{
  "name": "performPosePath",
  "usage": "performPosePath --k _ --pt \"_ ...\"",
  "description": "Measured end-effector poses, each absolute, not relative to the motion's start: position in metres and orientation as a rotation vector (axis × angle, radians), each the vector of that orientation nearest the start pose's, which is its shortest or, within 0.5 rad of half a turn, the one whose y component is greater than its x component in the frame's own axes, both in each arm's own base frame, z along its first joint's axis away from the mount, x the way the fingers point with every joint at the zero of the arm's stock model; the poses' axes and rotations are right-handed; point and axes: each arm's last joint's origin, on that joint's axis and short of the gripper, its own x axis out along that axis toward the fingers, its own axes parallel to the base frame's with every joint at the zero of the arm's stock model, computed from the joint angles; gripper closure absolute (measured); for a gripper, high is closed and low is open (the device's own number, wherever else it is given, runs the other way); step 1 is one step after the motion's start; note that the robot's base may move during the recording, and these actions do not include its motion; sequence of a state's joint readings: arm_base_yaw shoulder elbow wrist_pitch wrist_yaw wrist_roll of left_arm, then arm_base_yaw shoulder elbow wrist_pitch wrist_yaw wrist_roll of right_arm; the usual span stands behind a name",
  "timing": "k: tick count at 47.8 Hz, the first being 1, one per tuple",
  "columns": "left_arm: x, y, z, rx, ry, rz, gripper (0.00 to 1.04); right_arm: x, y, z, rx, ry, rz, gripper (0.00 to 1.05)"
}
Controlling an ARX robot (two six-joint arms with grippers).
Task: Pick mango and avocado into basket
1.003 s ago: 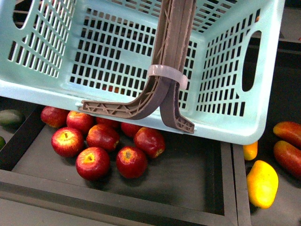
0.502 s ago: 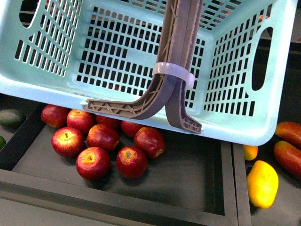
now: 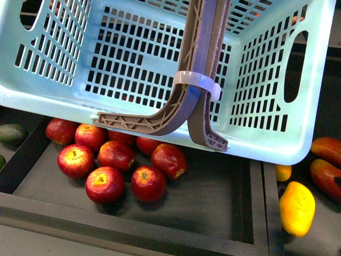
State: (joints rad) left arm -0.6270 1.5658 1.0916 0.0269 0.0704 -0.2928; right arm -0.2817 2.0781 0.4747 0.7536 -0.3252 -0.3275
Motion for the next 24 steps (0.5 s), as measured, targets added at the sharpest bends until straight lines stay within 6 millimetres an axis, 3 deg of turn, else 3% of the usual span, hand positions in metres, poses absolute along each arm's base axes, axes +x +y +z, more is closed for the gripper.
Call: performPosePath --k 12,24 --pt "0.283 -0.208 0.267 -0.151 0.534 -0.611 0.98 0.262 -0.042 -0.054 -0.072 0.890 0.278 0.08" --pt "0.283 -0.208 0.267 -0.151 0.534 -0.611 0.98 0.260 -0.038 -0.082 -0.048 0.923 0.274 0.08"
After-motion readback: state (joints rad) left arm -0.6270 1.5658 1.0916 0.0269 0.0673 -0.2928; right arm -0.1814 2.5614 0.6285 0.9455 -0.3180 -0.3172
